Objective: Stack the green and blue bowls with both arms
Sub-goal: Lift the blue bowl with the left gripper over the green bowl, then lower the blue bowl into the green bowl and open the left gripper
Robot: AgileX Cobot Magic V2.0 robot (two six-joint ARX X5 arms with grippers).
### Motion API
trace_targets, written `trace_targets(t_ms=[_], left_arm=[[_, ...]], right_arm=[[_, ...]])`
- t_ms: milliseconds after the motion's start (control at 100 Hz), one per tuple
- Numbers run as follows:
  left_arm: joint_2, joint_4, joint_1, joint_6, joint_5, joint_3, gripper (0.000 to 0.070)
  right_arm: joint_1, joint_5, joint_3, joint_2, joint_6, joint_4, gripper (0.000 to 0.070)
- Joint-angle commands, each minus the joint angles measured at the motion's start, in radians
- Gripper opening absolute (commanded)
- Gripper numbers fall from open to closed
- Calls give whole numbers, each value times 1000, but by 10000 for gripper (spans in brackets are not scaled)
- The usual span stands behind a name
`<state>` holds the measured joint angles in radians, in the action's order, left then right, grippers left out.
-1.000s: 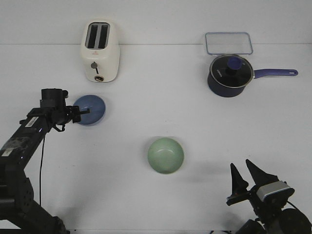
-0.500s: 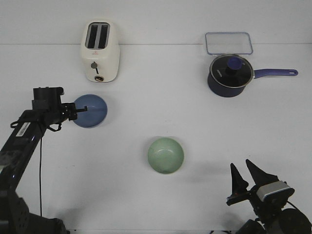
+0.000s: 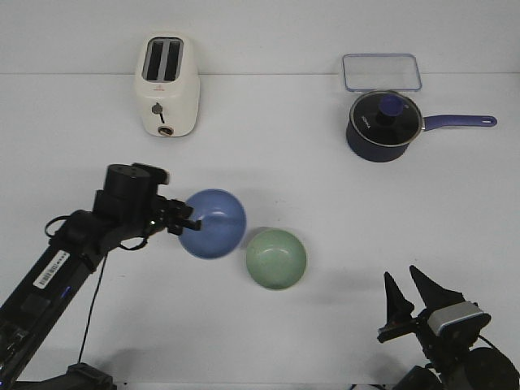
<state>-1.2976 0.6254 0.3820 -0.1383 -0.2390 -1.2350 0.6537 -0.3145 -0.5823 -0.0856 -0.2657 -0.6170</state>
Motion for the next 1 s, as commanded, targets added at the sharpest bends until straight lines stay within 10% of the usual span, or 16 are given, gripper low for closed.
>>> trace_targets(t_ms=[0,700,780,900,990], left_arm=[[-24,-30,84,-40,-2,-13,5],[-296,-223,343,-73,85,-13,10],[-300,-224,343,-73,81,-13,102],[-300,-224,343,-75,82,-13,449],[-300,-223,343,-76,85,-13,508]], right_arm=[[7,-1,-6,-1,9,11,347],[7,-1,-5,-1,9,11,347],[7,-1,-5,-1,8,11,348],[7,-1,-5,-1,8,12,348],[7,-1,-5,-1,8,12,348]])
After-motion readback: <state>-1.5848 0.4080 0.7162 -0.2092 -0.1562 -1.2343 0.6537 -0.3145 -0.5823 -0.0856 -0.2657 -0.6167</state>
